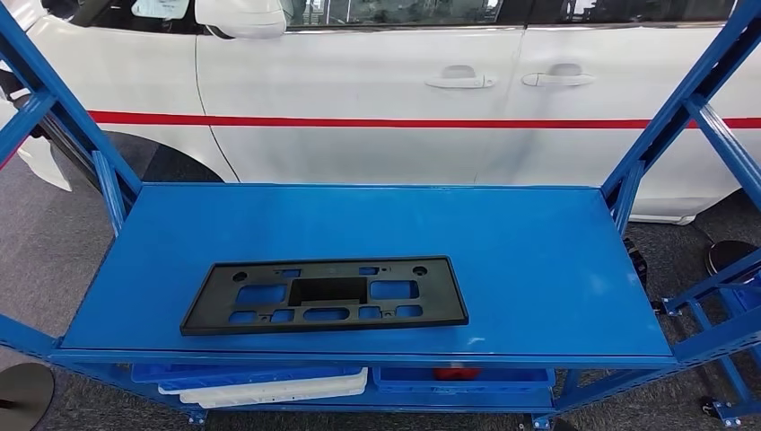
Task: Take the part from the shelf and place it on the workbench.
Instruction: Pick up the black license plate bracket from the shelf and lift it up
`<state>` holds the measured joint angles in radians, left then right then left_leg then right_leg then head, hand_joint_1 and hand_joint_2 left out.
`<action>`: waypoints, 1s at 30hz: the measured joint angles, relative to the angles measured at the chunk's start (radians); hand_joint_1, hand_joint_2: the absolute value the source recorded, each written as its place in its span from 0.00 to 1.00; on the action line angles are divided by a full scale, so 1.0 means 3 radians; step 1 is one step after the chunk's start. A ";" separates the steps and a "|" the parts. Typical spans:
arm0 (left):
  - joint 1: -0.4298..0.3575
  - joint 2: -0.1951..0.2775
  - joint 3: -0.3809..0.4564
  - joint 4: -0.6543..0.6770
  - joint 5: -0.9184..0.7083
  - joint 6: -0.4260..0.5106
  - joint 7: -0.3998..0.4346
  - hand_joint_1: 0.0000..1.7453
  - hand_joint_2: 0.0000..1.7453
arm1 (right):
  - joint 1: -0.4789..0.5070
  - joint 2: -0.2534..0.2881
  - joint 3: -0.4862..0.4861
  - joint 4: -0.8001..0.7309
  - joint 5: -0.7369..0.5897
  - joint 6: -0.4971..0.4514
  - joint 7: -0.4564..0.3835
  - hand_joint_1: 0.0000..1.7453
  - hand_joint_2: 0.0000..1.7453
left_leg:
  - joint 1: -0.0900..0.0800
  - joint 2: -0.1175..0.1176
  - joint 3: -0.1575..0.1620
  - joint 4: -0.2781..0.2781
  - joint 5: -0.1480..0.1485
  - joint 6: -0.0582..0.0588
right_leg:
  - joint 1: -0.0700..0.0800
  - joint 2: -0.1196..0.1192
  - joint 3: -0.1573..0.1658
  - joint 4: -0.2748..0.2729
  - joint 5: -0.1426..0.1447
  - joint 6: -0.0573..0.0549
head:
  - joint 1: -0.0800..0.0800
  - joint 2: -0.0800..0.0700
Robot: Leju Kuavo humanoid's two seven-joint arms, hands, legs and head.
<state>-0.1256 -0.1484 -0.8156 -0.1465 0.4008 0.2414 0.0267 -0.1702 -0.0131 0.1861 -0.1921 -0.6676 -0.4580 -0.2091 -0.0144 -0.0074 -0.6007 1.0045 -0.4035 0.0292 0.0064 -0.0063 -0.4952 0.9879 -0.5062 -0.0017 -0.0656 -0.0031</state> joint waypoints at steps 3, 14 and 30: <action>-0.0001 0.0009 0.0000 0.0000 0.0013 -0.0019 -0.0005 0.00 0.00 | -0.0034 0.0009 -0.0457 -0.0067 -0.0270 0.0138 -0.0320 0.00 1.00 | 0.0001 0.0000 -0.0001 0.0000 0.0001 -0.0002 | 0.0000 0.0000 -0.0002 0.0002 -0.0001 -0.0001 | 0.0000 0.0000; -0.0001 0.0027 0.0003 0.0000 0.0055 -0.0056 -0.0029 0.00 0.00 | -0.0059 0.0012 -0.1542 -0.0332 -0.0537 0.0180 -0.0962 0.00 1.00 | 0.0000 0.0000 -0.0010 0.0000 0.0001 -0.0003 | -0.0001 0.0000 -0.0011 0.0003 -0.0004 -0.0005 | 0.0000 0.0000; -0.0002 0.0028 0.0004 0.0000 0.0087 -0.0074 -0.0039 0.00 0.00 | 0.0226 0.0013 -0.2343 -0.0664 -0.0250 -0.0045 -0.1339 0.00 1.00 | 0.0000 -0.0001 -0.0016 0.0001 0.0000 -0.0003 | -0.0005 0.0000 -0.0017 0.0003 -0.0003 -0.0004 | 0.0000 0.0000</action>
<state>-0.1262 -0.1399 -0.8144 -0.1465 0.4269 0.2192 0.0149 -0.1025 -0.0092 -0.5167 -0.3911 -0.7426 -0.4715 -0.6109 -0.0144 -0.0077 -0.6055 1.0047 -0.4034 0.0283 0.0050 -0.0062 -0.5004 0.9888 -0.5071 -0.0029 -0.0656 -0.0031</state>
